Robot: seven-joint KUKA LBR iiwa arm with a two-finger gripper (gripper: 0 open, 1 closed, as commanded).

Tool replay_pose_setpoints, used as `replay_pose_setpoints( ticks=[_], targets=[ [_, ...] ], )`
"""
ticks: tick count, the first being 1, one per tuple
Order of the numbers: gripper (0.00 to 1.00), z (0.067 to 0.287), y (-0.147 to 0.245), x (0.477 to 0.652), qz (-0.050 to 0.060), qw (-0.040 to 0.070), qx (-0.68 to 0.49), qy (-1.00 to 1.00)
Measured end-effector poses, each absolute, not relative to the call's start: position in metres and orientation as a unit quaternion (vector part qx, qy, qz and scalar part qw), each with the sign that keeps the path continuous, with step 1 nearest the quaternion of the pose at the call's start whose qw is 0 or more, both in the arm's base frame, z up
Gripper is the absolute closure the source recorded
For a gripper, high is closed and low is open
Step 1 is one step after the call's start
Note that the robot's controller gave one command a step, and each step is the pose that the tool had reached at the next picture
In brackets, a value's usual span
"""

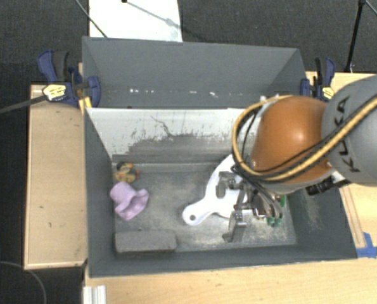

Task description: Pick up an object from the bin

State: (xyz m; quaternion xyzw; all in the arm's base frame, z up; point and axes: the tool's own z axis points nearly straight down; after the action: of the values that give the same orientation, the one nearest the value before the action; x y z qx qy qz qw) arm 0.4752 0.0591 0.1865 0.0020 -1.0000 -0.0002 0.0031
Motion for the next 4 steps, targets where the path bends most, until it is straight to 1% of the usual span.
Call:
replay_pose_setpoints(
  ticks=[1,2,3,4],
  targets=[
    [0.00,0.191,0.059,0.477,0.000,-0.001,0.001,-1.000],
    [0.00,0.146,0.047,0.481,-0.001,-0.004,0.034,-0.999],
    [0.00,0.098,0.036,0.486,0.000,-0.001,0.015,-1.000],
    [1.00,0.074,0.038,0.511,0.000,-0.001,0.048,-0.999]
  ],
)
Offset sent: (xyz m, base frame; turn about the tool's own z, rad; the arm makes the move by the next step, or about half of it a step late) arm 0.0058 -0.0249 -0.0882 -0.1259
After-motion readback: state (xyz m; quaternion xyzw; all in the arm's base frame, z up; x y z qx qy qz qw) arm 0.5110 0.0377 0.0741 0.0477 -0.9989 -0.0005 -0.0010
